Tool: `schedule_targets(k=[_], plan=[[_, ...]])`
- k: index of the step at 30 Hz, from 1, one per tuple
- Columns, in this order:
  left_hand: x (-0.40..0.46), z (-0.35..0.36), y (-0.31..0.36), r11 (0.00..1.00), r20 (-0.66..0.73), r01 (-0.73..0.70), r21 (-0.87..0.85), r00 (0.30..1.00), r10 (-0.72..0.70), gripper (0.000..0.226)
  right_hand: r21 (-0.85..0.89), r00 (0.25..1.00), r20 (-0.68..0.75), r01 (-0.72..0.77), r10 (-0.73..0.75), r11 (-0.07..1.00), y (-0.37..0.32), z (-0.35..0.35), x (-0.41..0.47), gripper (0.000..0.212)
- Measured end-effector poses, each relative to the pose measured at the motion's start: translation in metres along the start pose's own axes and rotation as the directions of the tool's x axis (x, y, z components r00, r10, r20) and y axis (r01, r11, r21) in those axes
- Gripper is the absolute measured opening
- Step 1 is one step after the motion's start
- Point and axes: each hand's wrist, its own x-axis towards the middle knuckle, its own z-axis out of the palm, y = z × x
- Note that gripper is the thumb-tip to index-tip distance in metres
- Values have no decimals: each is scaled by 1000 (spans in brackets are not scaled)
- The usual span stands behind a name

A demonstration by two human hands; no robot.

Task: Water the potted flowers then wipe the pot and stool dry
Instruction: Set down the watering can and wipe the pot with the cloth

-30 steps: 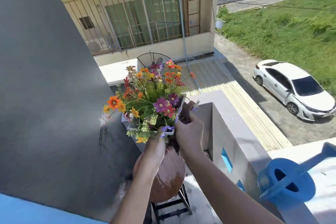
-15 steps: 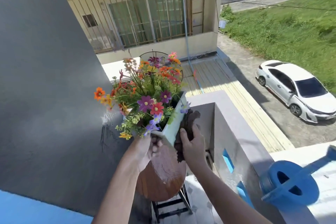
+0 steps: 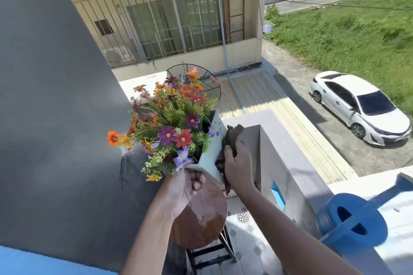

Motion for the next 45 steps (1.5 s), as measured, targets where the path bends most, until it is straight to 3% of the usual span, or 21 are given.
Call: schedule_targets(k=[4,7,10,13,17,19,21,24,27,28,30,33,37,40,45], plan=[[2,1,-1,998,-32,-4,64,999,6,39,-19,995,-4,-96,96,995,-2,-1,19,30],[5,4,1,999,-58,-7,54,998,10,37,91,998,24,59,-62,994,-31,3,23,19],[4,5,6,1000,-67,1,11,998,0,31,121,980,26,194,-199,973,-50,1,18,29],[-2,6,6,1000,-46,-3,-2,999,3,31,56,993,-51,109,-106,992,-31,-5,21,26],[-6,4,5,999,-53,-33,-11,998,32,37,-12,987,2,-159,159,987,12,-3,23,16],[-4,4,8,999,-44,-38,-13,998,37,37,-46,984,-19,-177,176,983,10,2,19,23],[-1,5,12,998,-38,-51,-31,998,49,38,-57,987,-73,-147,143,988,-1,3,12,34],[2,4,19,994,-37,-74,-78,997,72,35,-103,998,-61,-37,31,994,-7,3,0,12],[5,5,21,995,-80,-95,-37,993,92,33,-155,998,15,70,-69,985,-5,5,-12,30],[4,6,20,995,-99,-104,-6,990,103,33,-138,995,41,101,-96,985,-6,5,-14,34],[3,9,15,990,-138,-116,74,982,125,36,-56,992,51,117,-115,992,-16,4,-16,22],[5,11,6,978,-175,-115,172,974,145,40,113,999,-4,49,-49,992,-32,-3,-7,44],[2,14,5,982,-171,-110,155,976,137,42,315,1000,28,-3,-6,949,-49,-6,8,17],[3,10,7,988,-164,-93,120,980,112,40,301,1000,1,-23,23,953,-49,-7,23,15],[3,-10,6,971,-271,-21,236,959,87,39,230,992,29,-128,125,965,-49,-37,55,27]])
